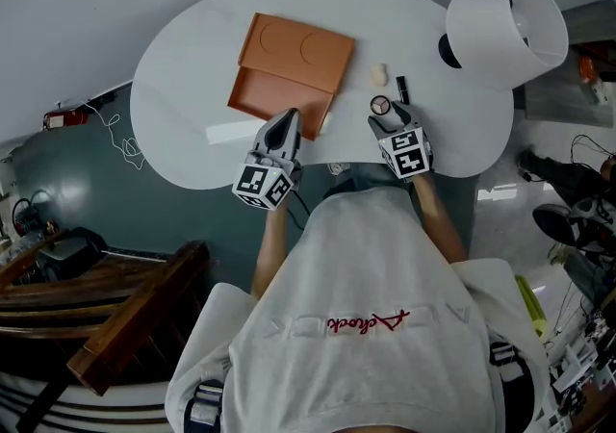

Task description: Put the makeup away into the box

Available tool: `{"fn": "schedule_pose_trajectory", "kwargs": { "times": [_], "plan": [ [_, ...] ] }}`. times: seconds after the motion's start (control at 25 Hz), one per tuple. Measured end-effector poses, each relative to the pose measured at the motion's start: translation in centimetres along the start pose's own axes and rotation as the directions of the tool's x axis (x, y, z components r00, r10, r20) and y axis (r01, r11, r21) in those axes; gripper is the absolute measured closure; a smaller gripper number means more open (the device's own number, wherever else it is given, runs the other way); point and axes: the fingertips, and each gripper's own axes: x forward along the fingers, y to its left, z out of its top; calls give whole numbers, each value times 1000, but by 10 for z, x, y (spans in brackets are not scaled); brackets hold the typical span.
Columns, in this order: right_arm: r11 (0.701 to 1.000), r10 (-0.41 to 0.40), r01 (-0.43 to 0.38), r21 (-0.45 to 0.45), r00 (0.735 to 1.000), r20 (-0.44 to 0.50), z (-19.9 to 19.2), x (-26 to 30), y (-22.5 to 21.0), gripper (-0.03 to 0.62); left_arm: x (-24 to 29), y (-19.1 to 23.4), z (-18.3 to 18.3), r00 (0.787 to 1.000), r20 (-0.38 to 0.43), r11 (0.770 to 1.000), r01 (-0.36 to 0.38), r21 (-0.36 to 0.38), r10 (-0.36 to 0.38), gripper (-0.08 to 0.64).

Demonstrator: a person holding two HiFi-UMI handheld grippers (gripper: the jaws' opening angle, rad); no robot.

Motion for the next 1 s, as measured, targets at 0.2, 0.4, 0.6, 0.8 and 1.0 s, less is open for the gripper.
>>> {"fn": "schedule_pose_trajectory", "kwargs": {
  "times": [0.2, 0.4, 0.6, 0.8, 1.0],
  "plan": [
    [998, -26, 23, -63, 998, -52, 5, 13, -4, 330, 1, 6, 2, 1000, 4, 1000, -9, -3, 9, 549],
    [997, -30, 24, -67, 996, -89, 2, 17, -6, 349, 4, 9, 3, 1000, 7, 1000, -5, -9, 5, 549],
    [998, -13, 8, -66, 996, -87, 4, 17, -5, 365, 2, 10, 6, 1000, 15, 1000, -5, -6, 5, 551],
    [996, -48, 50, -75, 998, 34, 32, 1, -8, 365, 1, 10, 14, 999, 34, 1000, -2, 10, 1, 551],
    [994, -70, 85, -69, 980, 189, 80, -28, -4, 365, -5, 6, 29, 998, 68, 999, 0, 35, -2, 549]
  ]
}}
